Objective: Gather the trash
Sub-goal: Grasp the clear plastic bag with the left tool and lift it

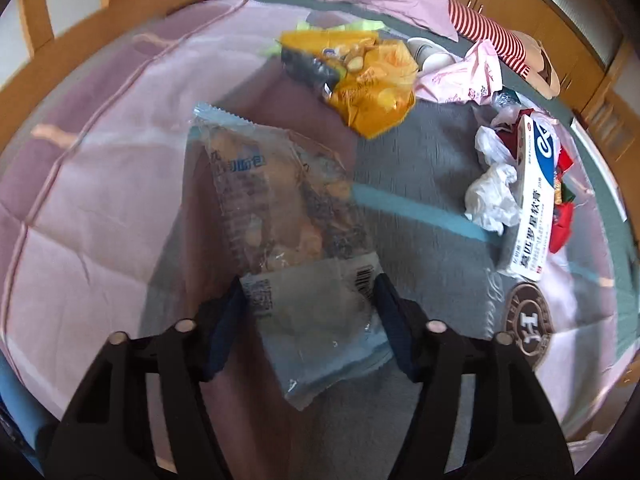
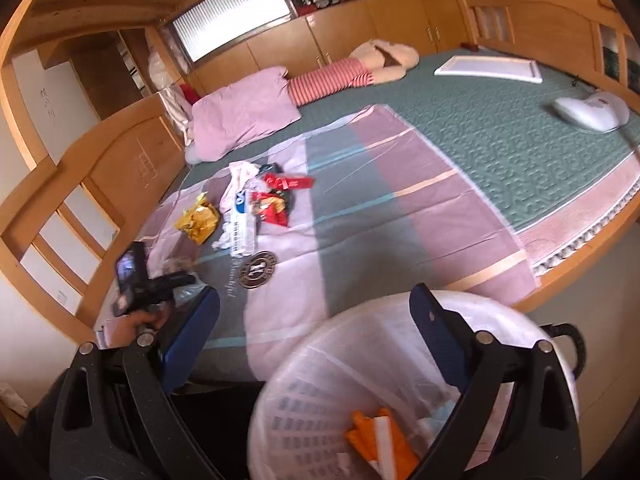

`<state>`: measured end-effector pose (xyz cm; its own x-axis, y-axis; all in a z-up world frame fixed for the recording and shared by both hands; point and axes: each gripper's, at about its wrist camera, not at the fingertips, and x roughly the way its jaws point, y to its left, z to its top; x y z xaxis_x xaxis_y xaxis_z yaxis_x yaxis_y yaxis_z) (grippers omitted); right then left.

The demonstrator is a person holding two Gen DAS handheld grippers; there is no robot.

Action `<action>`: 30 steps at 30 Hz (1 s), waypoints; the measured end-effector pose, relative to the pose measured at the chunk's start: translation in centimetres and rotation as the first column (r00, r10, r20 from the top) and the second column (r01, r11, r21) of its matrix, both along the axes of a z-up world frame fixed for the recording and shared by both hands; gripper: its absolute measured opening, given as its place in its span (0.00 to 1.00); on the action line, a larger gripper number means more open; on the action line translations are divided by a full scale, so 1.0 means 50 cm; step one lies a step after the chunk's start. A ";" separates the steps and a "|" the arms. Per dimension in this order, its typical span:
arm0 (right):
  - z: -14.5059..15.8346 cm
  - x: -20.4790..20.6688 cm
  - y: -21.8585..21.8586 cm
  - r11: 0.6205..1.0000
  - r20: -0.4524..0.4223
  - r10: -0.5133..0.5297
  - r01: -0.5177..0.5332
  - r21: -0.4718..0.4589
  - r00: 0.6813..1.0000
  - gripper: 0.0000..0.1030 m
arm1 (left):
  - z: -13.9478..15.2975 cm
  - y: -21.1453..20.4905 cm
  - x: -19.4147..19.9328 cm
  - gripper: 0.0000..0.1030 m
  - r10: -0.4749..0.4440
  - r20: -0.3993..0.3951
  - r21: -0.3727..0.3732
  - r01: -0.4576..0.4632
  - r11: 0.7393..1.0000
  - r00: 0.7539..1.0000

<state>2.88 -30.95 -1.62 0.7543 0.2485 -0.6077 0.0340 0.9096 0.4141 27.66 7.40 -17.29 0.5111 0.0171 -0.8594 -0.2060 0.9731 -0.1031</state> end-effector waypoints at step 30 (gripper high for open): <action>-0.119 0.413 0.147 1.000 -0.205 0.022 -0.021 0.005 0.978 0.91 | -0.031 -0.287 -0.134 0.73 -0.570 -0.118 0.751 0.449 0.485 0.813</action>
<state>23.56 -23.59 -7.58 0.6079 0.2651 -0.7485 0.0989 0.9100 0.4026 20.94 -6.97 -18.82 0.7422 0.2864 -0.6059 0.3076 0.6577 0.6876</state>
